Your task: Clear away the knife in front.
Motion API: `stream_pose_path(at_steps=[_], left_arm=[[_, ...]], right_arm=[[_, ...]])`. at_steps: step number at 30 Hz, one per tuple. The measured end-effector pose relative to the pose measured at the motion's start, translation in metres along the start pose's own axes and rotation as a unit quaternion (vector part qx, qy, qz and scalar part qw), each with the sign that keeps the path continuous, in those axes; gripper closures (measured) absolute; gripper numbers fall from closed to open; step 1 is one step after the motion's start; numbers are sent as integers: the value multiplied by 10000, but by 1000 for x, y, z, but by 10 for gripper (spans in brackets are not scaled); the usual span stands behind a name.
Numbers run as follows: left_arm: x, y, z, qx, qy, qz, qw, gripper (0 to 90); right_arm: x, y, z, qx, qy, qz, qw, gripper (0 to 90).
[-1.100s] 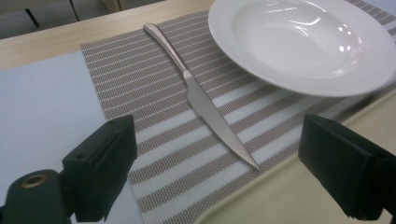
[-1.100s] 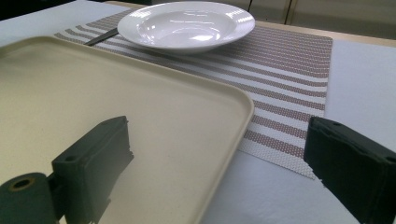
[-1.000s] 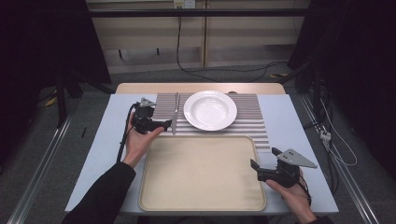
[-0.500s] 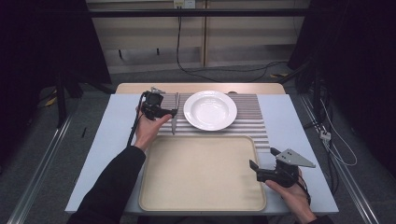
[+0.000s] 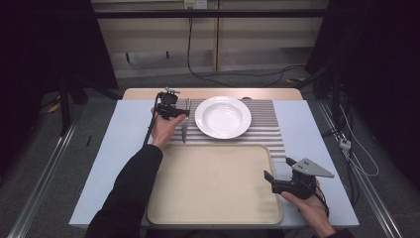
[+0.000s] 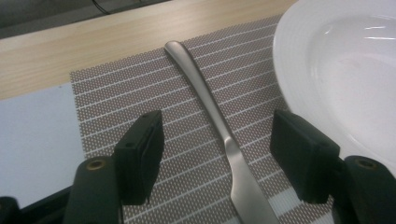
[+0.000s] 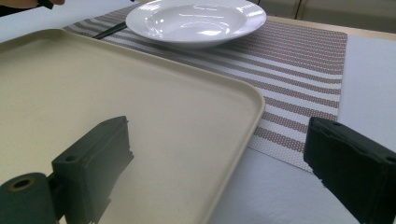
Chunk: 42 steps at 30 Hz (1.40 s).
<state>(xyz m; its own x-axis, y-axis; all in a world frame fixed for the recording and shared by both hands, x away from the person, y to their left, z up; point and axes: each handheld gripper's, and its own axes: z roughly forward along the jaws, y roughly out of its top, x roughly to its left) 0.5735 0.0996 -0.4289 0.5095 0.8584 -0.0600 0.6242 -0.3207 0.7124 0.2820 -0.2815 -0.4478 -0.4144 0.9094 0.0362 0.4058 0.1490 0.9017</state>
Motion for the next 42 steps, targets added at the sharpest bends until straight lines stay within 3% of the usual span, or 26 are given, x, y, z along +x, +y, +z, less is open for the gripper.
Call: stream_pose_path(at_steps=[8, 13, 14, 22, 28, 29, 31, 36, 42], left_arm=[[1, 5, 23, 218, 3, -29, 9998, 493], [1, 8, 35, 359, 3, -104, 9993, 537], [2, 9, 39, 532, 68, -88, 9985, 564], [-2, 11, 45, 628, 89, 35, 9980, 637], [-3, 12, 47, 597, 127, -66, 9981, 666], [-4, 12, 47, 595, 78, -74, 9982, 738], [-6, 13, 47, 633, 143, 1, 9979, 741], [-6, 13, 46, 697, 76, -81, 9975, 777], [-6, 14, 43, 827, 20, 71, 9965, 795]], right_arm=[[-1, 0, 0, -2, 8, 33, 10000, 75], [-1, -1, 0, 9, 16, 34, 10000, 75], [-1, -1, 0, 7, 21, 26, 10000, 75], [-1, -1, 0, 5, 25, 22, 10000, 74], [0, -1, 0, 21, 35, 17, 10000, 74], [-1, -1, 1, 28, 37, 17, 10000, 74], [-1, -1, 1, 35, 45, 18, 10000, 74], [-1, -1, 1, 27, 39, 8, 10000, 74], [0, -1, 1, 34, 35, 14, 10000, 74]])
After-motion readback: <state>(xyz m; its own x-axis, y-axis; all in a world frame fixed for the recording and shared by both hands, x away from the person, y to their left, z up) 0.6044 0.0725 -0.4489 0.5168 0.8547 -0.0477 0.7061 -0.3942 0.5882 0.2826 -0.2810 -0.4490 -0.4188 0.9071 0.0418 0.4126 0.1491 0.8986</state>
